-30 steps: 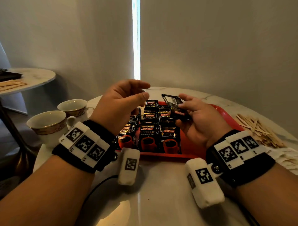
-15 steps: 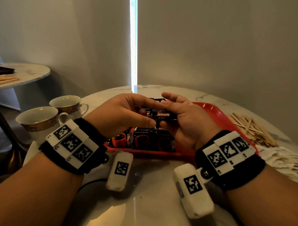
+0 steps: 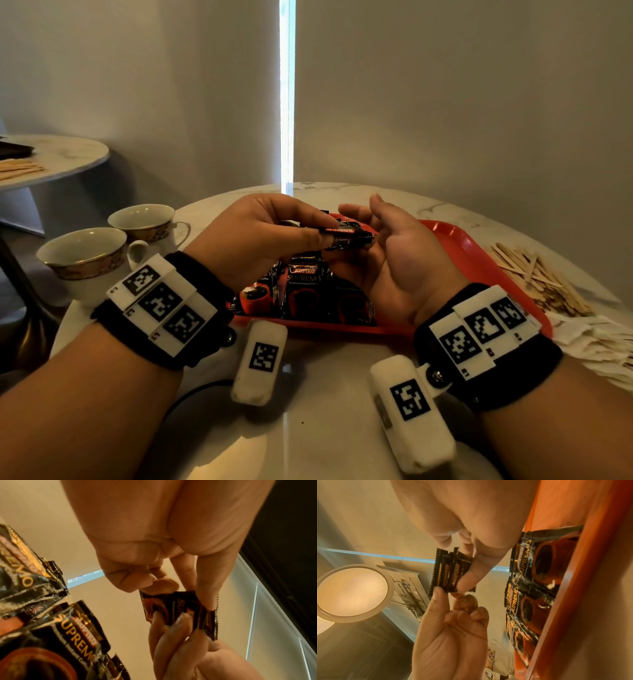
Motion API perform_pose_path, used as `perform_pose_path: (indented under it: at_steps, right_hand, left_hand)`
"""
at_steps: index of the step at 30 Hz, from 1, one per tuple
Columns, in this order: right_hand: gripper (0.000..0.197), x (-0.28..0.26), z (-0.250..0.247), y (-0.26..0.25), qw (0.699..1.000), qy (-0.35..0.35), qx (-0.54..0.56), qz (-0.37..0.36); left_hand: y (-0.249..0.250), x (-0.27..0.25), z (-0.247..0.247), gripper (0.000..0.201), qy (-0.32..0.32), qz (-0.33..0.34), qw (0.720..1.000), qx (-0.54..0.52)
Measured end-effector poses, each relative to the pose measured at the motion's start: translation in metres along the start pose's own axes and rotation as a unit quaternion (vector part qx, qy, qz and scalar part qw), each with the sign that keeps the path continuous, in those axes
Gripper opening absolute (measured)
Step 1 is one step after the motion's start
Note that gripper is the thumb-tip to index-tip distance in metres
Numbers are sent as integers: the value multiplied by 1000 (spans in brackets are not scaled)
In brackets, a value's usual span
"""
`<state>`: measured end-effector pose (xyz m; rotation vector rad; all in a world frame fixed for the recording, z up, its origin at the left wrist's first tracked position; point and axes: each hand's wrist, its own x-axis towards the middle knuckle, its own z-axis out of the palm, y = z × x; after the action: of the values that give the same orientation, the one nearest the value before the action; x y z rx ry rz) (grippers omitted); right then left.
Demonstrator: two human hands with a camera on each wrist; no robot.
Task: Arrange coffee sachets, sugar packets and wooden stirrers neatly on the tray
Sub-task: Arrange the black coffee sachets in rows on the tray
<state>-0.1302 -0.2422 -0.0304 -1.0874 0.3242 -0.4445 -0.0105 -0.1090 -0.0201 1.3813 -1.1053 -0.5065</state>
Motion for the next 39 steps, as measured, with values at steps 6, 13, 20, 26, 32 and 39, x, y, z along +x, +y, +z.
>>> perform_pose_path:
  at_steps: [6,13,20,26,32,39]
  right_hand:
    - [26,0,-1,1,1000,-7,19,-4]
    - [34,5,-4,2,1000,22,22,-2]
    - [53,11,-10,-1,999,31,-9,-43]
    - [35,11,-15,-6,995,44,-64,-58]
    - [40,0,-12,-10,980,59,-173,-85]
    - [15,-11,3,-3,974,3,-208,-92]
  left_hand:
    - [-1,1,-2,15,26,16,999,-18]
    - [-1,3,-6,13,115,46,988,-89]
    - [-6,7,-21,12,228,23,956,-183]
    - [-12,14,-24,10,215,-15,950,-227]
    - [-14,10,-15,7,113,-88,980,-138]
    - [-16,8,-1,16,37,-106,991,-67]
